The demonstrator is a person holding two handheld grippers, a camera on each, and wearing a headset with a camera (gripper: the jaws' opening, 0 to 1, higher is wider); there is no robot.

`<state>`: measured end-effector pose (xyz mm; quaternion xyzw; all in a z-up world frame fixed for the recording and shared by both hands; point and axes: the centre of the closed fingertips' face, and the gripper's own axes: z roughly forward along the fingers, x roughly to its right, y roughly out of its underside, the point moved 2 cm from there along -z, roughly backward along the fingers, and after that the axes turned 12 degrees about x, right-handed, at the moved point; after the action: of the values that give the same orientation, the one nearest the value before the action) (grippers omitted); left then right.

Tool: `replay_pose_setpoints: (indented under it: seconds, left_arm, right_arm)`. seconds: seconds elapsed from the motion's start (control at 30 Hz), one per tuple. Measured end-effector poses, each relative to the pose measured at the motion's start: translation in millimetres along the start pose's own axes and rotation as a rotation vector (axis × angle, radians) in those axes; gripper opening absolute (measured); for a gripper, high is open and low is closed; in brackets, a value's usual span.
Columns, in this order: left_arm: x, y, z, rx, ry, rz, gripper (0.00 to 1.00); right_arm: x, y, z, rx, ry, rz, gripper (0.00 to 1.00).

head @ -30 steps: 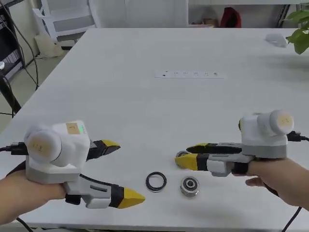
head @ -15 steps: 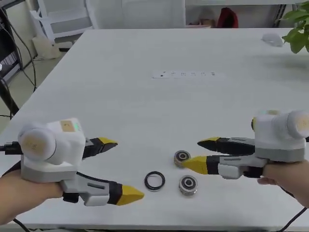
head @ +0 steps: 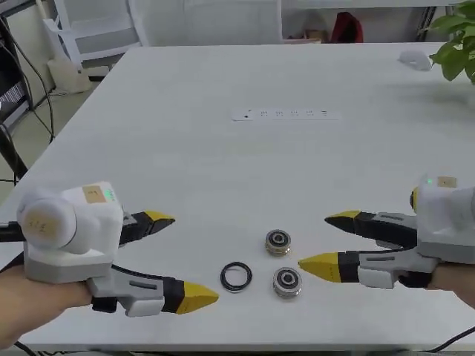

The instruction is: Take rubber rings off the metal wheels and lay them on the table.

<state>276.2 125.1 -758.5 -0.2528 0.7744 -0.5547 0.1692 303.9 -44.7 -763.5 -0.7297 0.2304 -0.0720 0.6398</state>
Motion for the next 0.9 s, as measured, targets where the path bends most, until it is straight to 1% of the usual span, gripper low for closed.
replay_pose_setpoints:
  seconds: [0.07, 0.17, 0.3, 0.43, 0.67, 0.9]
  left_arm:
    - [0.5, -0.8, -0.5, 0.004, -0.003, 0.002, 0.85]
    - [1.3, -0.9, -0.9, 0.006, -0.005, 0.001, 0.85]
    - [1.8, 2.0, -2.1, 0.0, -0.01, 0.0, 0.86]
    - [2.0, 3.4, -4.3, 0.002, -0.017, -0.009, 0.86]
    - [-0.3, 3.1, -10.5, 0.002, -0.031, -0.009, 0.87]
    - [-0.6, 3.3, -14.5, -0.001, -0.039, -0.007, 0.87]
  right_arm:
    - [-0.8, 2.4, -4.1, -0.01, 0.003, -0.025, 0.64]
    - [-2.3, 5.7, -9.1, -0.019, 0.008, -0.042, 0.66]
    - [-1.9, 11.4, -15.0, -0.033, 0.017, -0.058, 0.67]
    - [-0.7, 16.1, -21.4, -0.048, 0.025, -0.082, 0.68]
    - [3.6, 21.2, -31.5, -0.055, 0.05, -0.094, 0.69]
    - [2.1, 25.5, -40.6, -0.069, 0.068, -0.105, 0.7]
